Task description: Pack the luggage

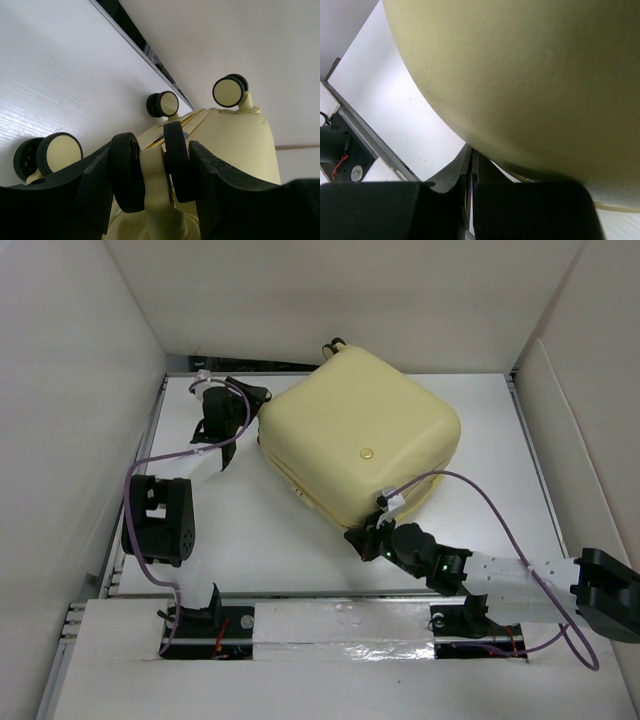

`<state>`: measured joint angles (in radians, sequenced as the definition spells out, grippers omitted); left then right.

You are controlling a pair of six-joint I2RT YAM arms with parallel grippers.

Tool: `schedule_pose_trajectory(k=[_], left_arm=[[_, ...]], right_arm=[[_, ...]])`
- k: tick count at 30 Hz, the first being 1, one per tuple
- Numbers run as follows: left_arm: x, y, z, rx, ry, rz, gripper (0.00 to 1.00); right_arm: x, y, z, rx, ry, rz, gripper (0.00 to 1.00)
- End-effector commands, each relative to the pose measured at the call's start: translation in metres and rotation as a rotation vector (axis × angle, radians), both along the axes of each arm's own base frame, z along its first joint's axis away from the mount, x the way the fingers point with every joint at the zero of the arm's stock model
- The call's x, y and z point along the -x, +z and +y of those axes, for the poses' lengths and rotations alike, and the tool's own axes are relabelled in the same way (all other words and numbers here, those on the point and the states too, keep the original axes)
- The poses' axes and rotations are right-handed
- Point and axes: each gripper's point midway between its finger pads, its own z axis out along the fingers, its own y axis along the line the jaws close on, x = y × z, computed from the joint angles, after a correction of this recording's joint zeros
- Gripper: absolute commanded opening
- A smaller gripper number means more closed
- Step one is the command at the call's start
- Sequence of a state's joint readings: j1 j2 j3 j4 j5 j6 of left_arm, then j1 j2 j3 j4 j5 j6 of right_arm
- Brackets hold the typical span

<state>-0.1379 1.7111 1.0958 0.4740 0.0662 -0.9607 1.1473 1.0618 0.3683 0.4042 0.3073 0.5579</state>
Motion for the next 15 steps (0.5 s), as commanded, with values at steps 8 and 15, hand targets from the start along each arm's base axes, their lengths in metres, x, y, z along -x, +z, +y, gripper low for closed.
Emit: schedule_pose_trajectory(k=[8,15], left_arm=[[0.128,-0.027,0.020,-0.045,0.059,-0.144,0.00],[0.194,-0.022,0.001,-0.083,-0.048,-0.190,0.00]], right_arm=[[-0.010,0.050,-0.011,-0.051,-0.039,-0.077,0.00],[-0.047,0.066,-0.037,0.010,-0.145,-0.123,0.00]])
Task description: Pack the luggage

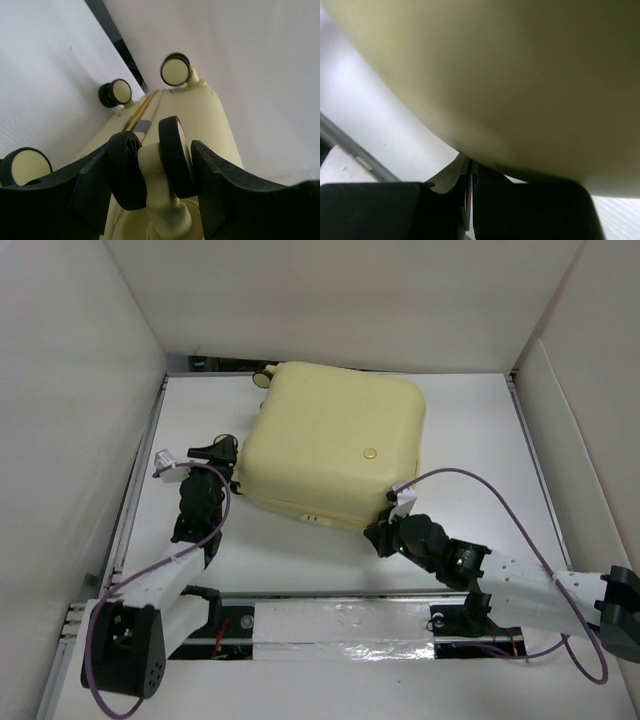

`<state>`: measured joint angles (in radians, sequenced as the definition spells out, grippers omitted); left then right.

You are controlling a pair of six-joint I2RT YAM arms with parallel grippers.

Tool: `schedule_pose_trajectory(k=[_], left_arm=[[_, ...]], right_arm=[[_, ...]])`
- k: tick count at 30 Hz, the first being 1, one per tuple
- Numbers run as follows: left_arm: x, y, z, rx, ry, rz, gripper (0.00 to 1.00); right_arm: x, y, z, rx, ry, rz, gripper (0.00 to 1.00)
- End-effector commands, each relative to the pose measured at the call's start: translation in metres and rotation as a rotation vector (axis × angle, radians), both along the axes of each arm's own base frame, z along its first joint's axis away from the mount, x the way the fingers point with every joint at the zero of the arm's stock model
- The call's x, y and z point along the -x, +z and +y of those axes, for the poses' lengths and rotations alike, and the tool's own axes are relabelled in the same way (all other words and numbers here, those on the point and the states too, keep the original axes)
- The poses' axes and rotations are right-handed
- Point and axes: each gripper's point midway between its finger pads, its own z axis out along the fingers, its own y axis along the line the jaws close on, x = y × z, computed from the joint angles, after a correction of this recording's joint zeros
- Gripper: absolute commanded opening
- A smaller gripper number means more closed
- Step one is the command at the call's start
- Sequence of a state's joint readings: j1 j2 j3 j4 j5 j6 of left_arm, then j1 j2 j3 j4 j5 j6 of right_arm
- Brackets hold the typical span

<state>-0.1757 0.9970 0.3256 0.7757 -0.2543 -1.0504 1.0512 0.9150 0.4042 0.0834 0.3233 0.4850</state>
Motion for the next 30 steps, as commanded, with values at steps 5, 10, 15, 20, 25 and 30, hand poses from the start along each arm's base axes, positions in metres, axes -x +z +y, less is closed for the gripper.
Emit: schedule_pose_trajectory(k=[5,10,15,20,25,30], left_arm=[[0.070,-0.038,-0.094,-0.223,-0.441,0.064,0.00],[0.089,-0.044,-0.129,-0.205,-0.512,0.072,0.00],[0.098,-0.037,-0.163,-0.209,-0.618,0.060,0.00],[0.108,-0.028,-0.184,-0.214,-0.749,0.040,0.00],[0.124,-0.025,-0.193,-0.226,-0.855,0.037,0.00],[0.149,-0.034,-0.216,-0.235,-0.978,0.063,0.00]], right_arm=[[-0.052,0.084,0.021,-0.124,-0.073,-0.162,0.00],[-0.032,0.074,0.089,-0.141,0.099,-0.119,0.00],[0.015,0.069,0.141,-0.132,0.281,-0.079,0.00],[0.027,0.076,0.151,-0.159,0.361,-0.092,0.00],[0.012,0.090,0.154,-0.175,0.330,-0.136,0.00],[0.009,0.099,0.181,-0.245,0.390,-0.170,0.00]])
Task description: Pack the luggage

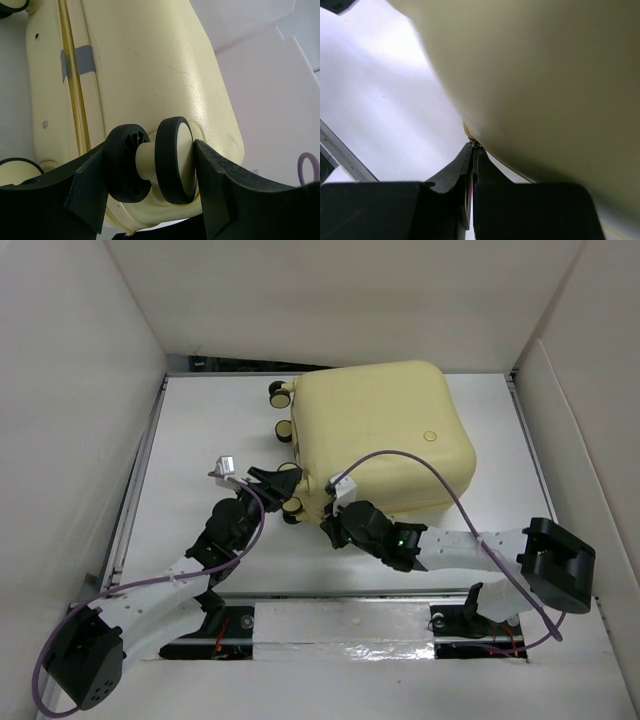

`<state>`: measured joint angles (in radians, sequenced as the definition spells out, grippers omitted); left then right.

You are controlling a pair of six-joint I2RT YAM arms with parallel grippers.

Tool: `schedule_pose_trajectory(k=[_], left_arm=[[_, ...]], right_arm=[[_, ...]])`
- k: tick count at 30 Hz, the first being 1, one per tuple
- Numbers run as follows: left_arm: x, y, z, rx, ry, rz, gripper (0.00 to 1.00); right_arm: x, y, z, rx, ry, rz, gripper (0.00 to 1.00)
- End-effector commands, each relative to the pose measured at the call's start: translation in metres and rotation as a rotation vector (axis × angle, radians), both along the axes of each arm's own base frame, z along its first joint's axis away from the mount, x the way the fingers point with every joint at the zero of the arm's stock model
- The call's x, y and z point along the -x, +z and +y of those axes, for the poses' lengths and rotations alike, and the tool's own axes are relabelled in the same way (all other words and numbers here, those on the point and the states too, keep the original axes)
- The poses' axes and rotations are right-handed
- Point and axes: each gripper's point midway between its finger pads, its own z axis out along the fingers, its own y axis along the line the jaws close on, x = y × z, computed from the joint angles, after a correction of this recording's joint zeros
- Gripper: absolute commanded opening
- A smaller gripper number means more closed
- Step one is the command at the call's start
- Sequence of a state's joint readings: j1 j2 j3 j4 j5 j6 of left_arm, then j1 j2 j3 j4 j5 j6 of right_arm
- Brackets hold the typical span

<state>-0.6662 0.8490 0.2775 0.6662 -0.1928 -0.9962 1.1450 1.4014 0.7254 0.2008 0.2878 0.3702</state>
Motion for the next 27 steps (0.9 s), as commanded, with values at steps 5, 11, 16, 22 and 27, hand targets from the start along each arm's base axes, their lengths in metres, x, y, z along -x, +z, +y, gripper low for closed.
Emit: schedule_pose_trajectory(k=[5,11,16,22,27], left_arm=[[0.078,-0.046,-0.072,-0.274,-0.490,0.060,0.00],[0.065,-0.032,-0.069,-0.343,-0.430,0.013,0.63],[0.030,0.006,-0.064,-0.441,-0.312,-0.037,0.88],[-0.016,0.034,-0.030,-0.447,-0.121,-0.013,0.86],[-0.054,0.019,0.031,-0.466,0.074,0.038,0.84]], right_arm=[[0.018,0.108,0.083,-0.401,0.221,-0.111,0.00],[0.029,0.090,0.014,-0.395,0.112,-0.091,0.00],[0.041,0.074,-0.048,-0.417,0.046,-0.034,0.00],[0.044,0.085,-0.110,-0.420,-0.025,-0.070,0.00],[0.039,0.091,-0.136,-0.388,-0.064,-0.097,0.00]])
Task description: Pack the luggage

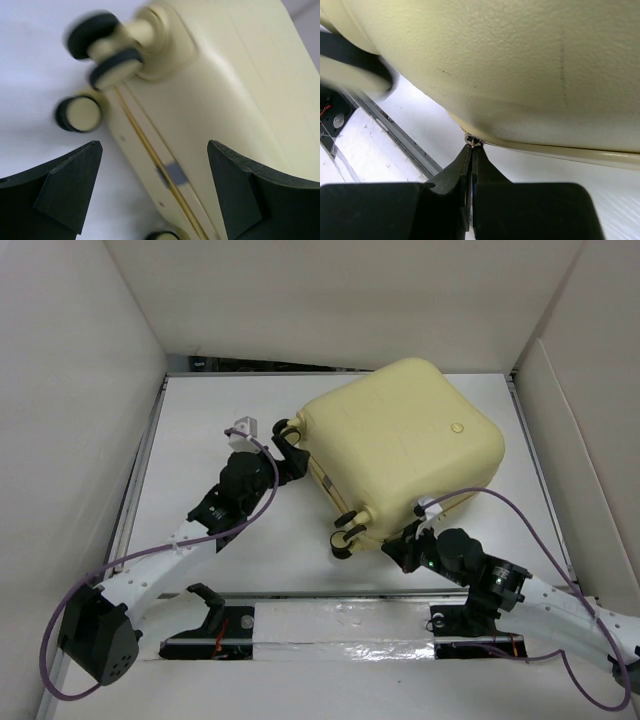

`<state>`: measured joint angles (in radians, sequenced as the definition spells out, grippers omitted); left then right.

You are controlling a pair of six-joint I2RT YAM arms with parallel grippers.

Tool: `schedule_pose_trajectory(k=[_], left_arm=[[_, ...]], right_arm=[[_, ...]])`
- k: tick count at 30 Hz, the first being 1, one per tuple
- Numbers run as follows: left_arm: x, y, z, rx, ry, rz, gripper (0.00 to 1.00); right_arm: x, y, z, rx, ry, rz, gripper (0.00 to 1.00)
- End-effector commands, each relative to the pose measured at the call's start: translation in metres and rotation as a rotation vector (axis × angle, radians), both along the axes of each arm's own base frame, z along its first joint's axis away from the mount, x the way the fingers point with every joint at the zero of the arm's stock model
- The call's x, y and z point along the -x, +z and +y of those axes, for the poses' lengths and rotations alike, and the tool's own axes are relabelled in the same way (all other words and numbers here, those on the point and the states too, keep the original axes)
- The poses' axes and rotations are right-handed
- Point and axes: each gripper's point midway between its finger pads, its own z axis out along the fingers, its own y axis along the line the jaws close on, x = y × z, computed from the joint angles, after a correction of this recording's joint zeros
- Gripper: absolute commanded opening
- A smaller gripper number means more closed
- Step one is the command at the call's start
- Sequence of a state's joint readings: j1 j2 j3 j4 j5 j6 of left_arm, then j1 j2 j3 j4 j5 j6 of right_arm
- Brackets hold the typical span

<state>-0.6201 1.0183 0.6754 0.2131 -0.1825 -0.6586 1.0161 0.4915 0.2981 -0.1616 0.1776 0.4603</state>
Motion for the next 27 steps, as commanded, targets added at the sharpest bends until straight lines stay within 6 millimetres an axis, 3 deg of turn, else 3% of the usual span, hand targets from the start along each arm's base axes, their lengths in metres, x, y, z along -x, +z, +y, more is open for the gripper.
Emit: schedule_pose_trajectory(k=[1,8,9,11,12,14,15,16,23,27], left_arm=[[-0.020,-0.001,0.037,-0.036,0.103,-0.028,0.84],[-0.042,0.006,0.049,-0.176,0.097,-0.134,0.85],[-0.048,0.016,0.046,-0.181,0.091,-0.171,0.85],[-0.060,0.014,0.047,-0.239,0.089,-0.200,0.86],[-0.070,0.026,0.048,-0.238,0.104,-0.238,0.86],[-0.085,0.019,0.041,-0.294,0.064,-0.246,0.86],[-0.094,0.033,0.035,-0.302,0.050,-0.272,0.86],[-0.102,0.014,0.030,-0.342,0.023,-0.222,0.86],[-0.128,0.018,0.016,-0.446,-0.057,-0.244,0.82],[-0.136,0.004,0.007,-0.485,-0.115,-0.217,0.77]], right_arm=[[-0.011,0.081,0.004,-0.192,-0.012,-0.141,0.00],[-0.014,0.081,0.006,-0.182,0.028,-0.152,0.00],[-0.012,0.081,0.008,-0.182,0.044,-0.153,0.00],[-0.012,0.083,0.008,-0.188,0.047,-0.157,0.00],[-0.010,0.084,0.010,-0.189,0.065,-0.155,0.00],[-0.012,0.083,0.008,-0.181,0.059,-0.156,0.00],[-0.012,0.084,0.007,-0.178,0.060,-0.160,0.00],[-0.011,0.084,0.007,-0.175,0.061,-0.160,0.00],[-0.005,0.080,0.009,-0.196,0.096,-0.155,0.00],[-0.005,0.078,0.009,-0.194,0.098,-0.153,0.00]])
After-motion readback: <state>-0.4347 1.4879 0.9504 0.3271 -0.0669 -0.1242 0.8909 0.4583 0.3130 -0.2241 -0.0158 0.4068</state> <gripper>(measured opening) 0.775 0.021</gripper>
